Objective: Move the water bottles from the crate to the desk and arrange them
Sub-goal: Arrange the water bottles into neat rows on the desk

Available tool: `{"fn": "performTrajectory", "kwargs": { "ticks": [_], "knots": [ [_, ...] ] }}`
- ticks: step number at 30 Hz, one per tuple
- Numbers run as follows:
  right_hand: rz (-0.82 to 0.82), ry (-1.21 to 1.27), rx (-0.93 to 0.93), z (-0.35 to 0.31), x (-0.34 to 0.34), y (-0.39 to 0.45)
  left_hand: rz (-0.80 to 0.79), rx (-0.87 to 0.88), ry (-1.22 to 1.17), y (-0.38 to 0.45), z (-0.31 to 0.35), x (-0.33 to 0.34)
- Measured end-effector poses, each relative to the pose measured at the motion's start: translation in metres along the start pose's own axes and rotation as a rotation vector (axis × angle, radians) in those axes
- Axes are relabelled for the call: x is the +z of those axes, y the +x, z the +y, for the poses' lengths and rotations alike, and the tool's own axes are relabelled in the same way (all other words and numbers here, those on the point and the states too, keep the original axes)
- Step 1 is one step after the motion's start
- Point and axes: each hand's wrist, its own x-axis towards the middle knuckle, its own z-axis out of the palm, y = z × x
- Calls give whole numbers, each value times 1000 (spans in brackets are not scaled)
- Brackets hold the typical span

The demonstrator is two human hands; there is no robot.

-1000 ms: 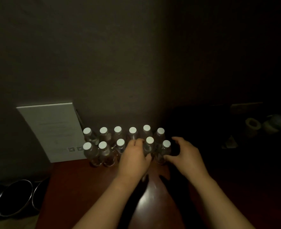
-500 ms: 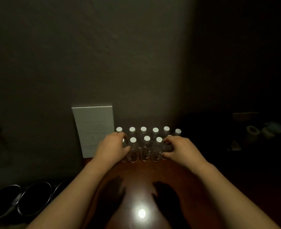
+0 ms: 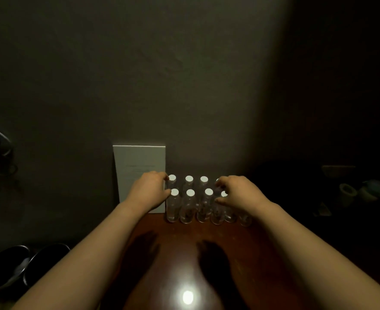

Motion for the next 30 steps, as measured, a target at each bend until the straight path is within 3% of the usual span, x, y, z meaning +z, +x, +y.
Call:
{"fn": "performTrajectory", "kwargs": {
  "ticks": [12,21,26,30],
  "knots": [
    [-63,8,-101,11,30,103,-41,-71,-56,74,-24,48],
    [-127,22,-106,19,68,166,-163,-70,-67,125,-47,95],
    [-133,58,-123,14,85,177,-142,-128,-146,128,-55,109],
    [-243,16,-208,5,97,167,-213,-98,-225,111,-53,123]
  ]
}}
